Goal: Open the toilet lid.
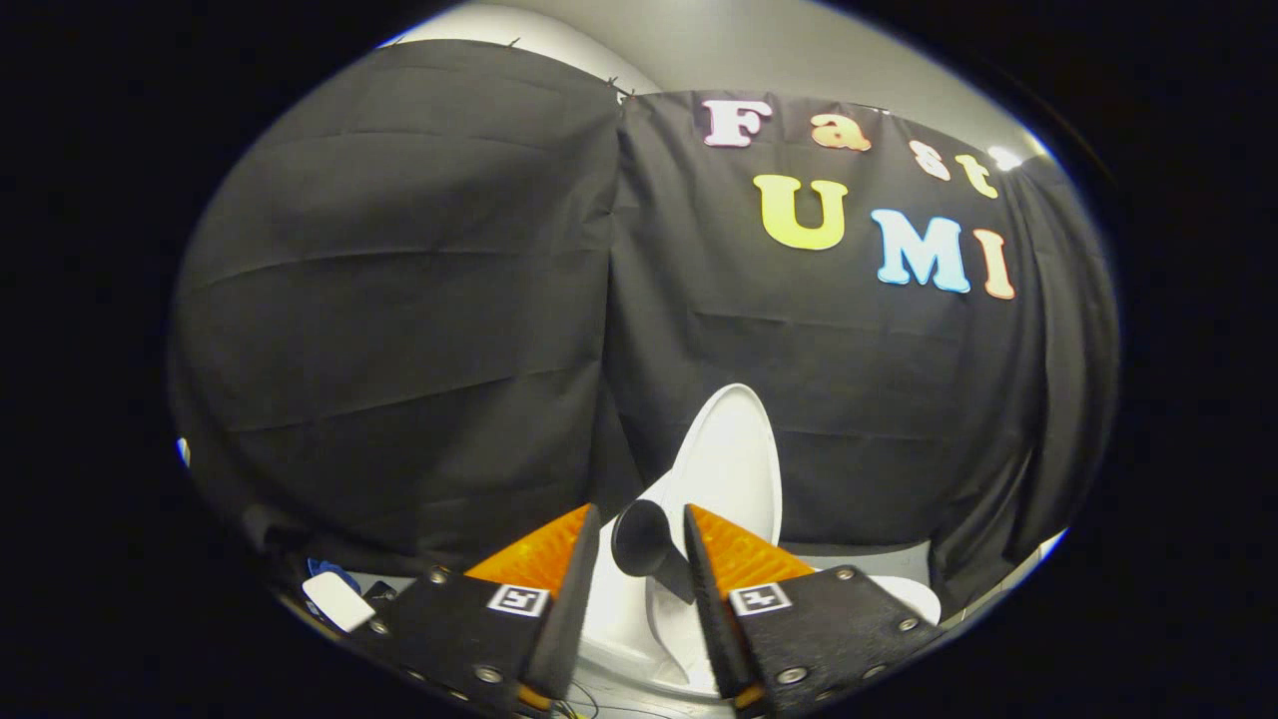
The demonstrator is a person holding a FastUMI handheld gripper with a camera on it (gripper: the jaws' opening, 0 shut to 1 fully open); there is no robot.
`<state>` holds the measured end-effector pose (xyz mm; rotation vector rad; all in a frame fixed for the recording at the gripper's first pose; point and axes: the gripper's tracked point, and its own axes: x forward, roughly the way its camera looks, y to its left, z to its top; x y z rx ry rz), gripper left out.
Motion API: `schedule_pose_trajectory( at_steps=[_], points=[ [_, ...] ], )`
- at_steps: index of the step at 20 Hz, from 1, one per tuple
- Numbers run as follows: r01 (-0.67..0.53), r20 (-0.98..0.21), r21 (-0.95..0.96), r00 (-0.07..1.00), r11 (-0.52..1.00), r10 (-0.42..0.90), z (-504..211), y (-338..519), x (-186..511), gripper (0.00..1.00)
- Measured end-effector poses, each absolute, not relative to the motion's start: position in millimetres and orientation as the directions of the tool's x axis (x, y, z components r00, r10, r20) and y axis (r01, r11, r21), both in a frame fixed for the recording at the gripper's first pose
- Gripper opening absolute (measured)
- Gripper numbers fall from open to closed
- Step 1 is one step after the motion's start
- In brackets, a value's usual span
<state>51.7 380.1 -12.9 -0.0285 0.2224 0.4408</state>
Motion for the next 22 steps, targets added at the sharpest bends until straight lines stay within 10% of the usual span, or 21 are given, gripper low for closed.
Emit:
schedule_pose_trajectory(
  at_steps=[3, 22],
  points=[
    [-0.436, -0.16, 0.04, 0.885, 0.899, 0.436, 13, 359, 44, 0.95],
    [-0.179, 0.129, 0.219, 0.98, 0.959, 0.153, 64, 20, -7, 0.94]
  ],
)
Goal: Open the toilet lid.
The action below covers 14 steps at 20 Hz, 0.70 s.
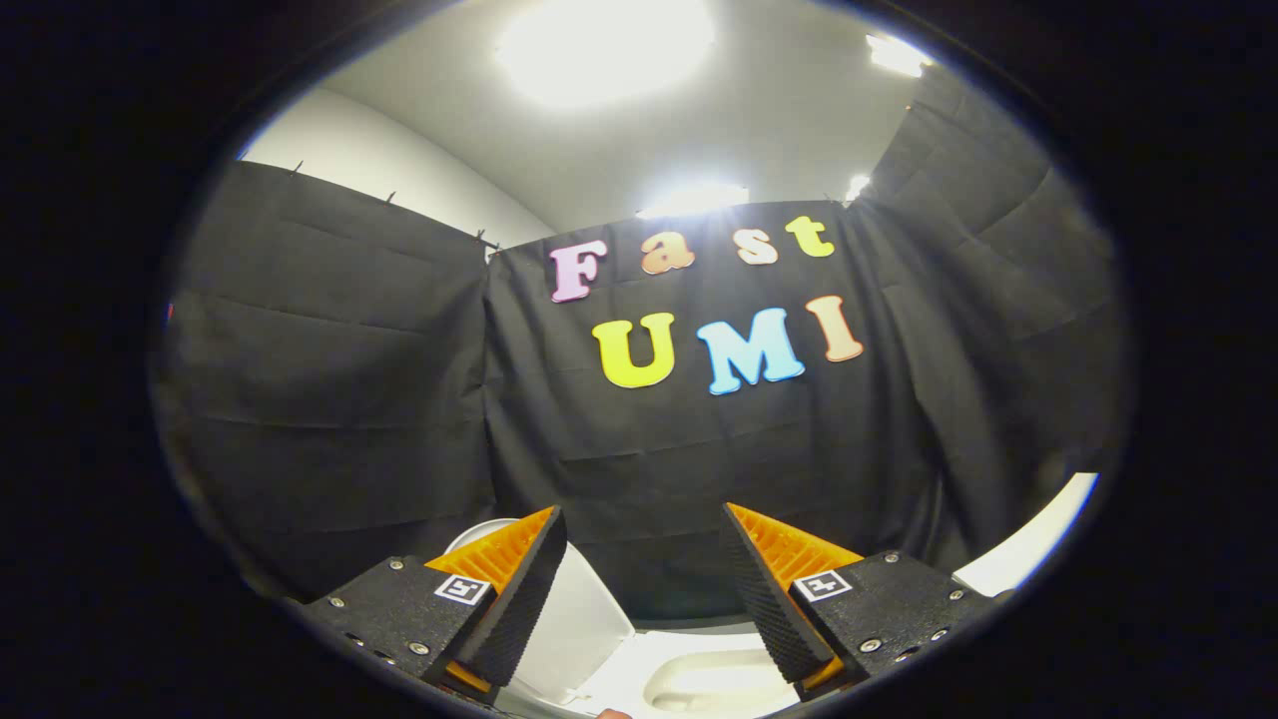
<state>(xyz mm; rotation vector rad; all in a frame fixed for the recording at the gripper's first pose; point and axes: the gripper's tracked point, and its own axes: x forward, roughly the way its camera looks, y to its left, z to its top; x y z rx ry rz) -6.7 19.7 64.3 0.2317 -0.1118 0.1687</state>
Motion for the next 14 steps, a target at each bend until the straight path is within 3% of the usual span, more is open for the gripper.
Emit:
schedule_pose_trajectory(
  at_steps=[5, 11, 14],
  points=[
    [-0.015, 0.052, 0.153, 0.999, 0.988, 0.007, 20, -45, -24, 0.96],
    [0.073, -0.017, 0.167, 0.997, 0.983, -0.071, -7, -83, -46, 0.95],
    [0.045, -0.001, 0.191, 0.999, 0.981, -0.046, -1, -75, -45, 0.95]
  ],
)
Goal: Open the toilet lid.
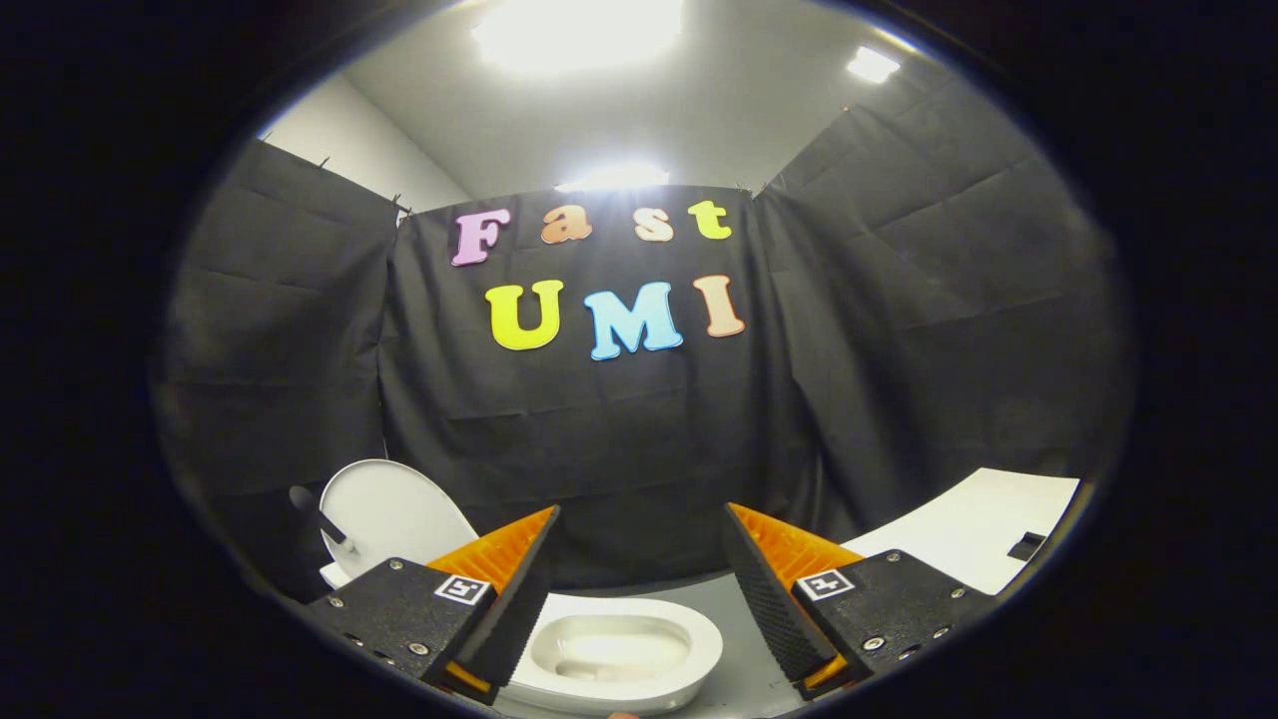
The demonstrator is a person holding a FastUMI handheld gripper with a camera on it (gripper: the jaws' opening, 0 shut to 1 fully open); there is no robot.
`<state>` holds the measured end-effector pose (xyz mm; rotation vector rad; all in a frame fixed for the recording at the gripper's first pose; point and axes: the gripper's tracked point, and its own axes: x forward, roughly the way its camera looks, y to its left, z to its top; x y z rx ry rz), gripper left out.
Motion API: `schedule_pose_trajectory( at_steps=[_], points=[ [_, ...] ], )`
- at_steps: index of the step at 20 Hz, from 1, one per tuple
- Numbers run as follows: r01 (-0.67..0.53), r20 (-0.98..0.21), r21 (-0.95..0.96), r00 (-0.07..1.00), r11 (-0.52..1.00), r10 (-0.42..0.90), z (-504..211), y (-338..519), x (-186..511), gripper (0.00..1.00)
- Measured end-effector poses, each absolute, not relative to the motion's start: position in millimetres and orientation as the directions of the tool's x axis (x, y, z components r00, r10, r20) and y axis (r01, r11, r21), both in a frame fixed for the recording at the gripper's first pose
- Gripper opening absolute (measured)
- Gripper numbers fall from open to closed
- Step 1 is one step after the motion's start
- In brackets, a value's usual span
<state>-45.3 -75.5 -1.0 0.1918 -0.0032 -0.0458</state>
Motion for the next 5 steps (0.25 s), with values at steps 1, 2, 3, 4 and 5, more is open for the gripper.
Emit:
schedule_pose_trajectory(
  at_steps=[1, 2, 3, 4, 5],
  points=[
    [0.034, -0.009, 0.176, 0.999, 0.984, -0.033, -5.8, -74.1, -45.4, 0.96],
    [0.034, -0.016, 0.157, 0.999, 0.987, -0.032, -7.3, -76.2, -45.2, 0.96],
    [0.04, -0.019, 0.144, 0.999, 0.989, -0.037, -7.8, -81.7, -46.4, 0.96],
    [0.038, -0.021, 0.143, 0.999, 0.989, -0.035, -8.3, -82.5, -47.1, 0.95],
    [0.028, -0.021, 0.151, 0.999, 0.988, -0.026, -7.6, -80.9, -47.5, 0.96]
  ],
)
